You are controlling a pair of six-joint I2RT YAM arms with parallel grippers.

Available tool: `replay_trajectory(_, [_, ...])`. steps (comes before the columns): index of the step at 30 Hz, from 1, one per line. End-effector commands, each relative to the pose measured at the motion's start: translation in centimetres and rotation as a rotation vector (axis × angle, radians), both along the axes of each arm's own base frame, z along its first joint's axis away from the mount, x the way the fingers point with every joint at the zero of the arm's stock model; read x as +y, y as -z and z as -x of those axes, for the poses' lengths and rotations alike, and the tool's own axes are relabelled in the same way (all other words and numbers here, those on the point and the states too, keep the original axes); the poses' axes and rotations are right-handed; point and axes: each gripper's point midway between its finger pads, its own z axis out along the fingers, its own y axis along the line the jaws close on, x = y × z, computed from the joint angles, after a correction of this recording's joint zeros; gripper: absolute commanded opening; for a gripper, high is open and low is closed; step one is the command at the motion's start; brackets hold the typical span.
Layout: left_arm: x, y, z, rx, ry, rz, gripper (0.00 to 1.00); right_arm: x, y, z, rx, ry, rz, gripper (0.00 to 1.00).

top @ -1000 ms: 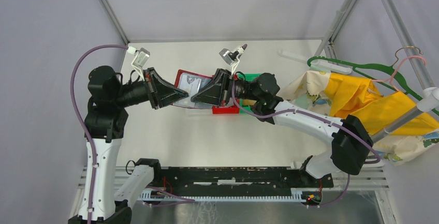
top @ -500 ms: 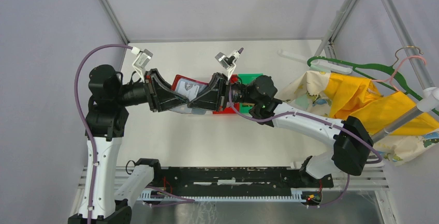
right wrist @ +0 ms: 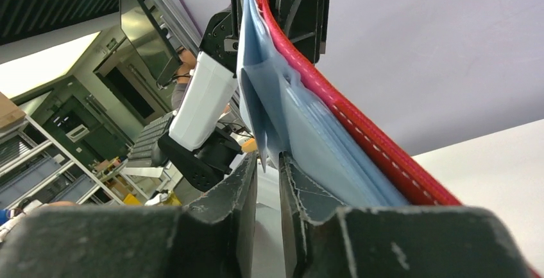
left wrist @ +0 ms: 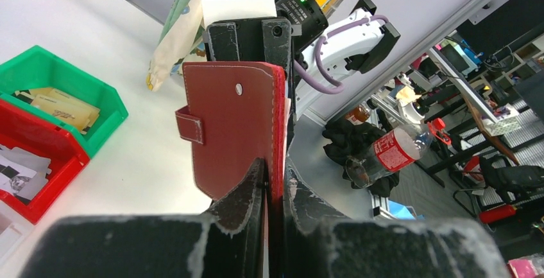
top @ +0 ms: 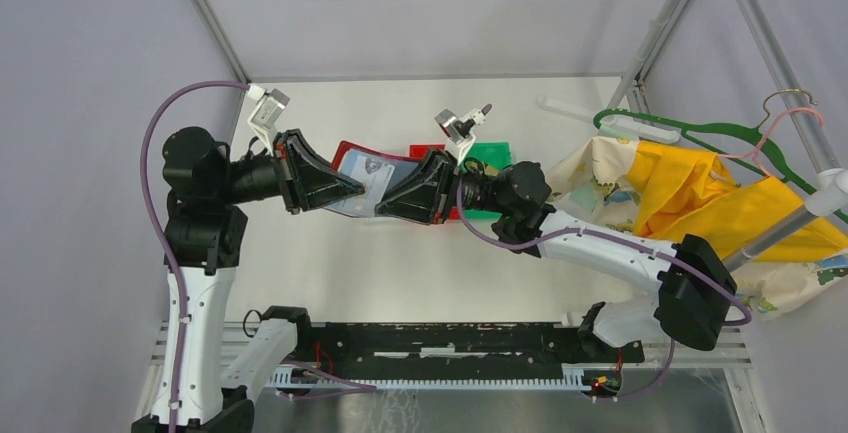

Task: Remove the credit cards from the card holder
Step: Remove the credit card from the card holder.

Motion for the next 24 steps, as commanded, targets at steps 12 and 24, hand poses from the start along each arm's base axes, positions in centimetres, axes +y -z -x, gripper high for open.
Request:
replay_trajectory(12, [0.0, -1.9, 1.8, -0.081, 0.03, 0.016, 0.04, -2.3, -6.6, 0.7, -0.079, 0.004, -0.188, 0.24])
replay_trajectory(24, [0.0, -2.2, 1.6, -0.069, 0.03, 0.017, 0.17, -2.8, -5.6, 0.7, -0.062, 0.003, -0.19, 0.0])
